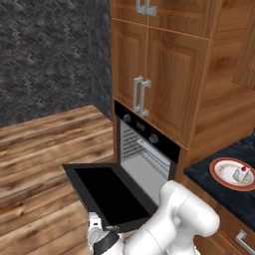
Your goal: Take the baked cake out of the oven and place it on the plate for cooling. Then close the oven door.
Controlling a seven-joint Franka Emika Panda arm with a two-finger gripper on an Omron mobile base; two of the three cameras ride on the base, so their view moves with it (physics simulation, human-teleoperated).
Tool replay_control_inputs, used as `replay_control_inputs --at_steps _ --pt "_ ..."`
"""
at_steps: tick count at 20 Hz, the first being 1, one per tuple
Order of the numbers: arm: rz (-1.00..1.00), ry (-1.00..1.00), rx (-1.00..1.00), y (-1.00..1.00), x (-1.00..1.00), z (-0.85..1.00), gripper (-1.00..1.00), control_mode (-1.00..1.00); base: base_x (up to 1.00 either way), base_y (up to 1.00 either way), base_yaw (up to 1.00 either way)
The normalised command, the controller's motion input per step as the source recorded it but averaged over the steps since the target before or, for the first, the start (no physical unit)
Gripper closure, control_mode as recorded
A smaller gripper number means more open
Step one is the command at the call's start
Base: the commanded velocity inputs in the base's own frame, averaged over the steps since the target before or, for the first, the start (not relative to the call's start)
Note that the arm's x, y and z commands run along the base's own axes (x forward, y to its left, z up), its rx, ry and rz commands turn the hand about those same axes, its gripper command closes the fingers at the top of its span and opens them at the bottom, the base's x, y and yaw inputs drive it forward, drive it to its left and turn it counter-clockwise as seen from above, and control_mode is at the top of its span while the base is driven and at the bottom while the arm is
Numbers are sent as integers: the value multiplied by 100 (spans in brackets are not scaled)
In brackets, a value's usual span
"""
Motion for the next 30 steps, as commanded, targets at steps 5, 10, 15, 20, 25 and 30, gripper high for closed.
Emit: replay_control_inputs --at_steps 5,10,15,20,25,30 --pt "-61 -11 -22 -96 2 -70 -100 -100 0 0 0" --pt "-74 -9 -19 -70 0 -70 -100 -100 0 0 0" --pt "-84 -6 -26 -37 0 -56 -100 -100 0 0 0" --pt "-85 -14 -39 -13 0 -56 -100 -100 0 0 0" --pt "-86 -34 -42 -6 -3 -93 -100 -100 0 0 0" --pt "-80 -49 -56 0 -16 -100 -100 -100 0 0 0"
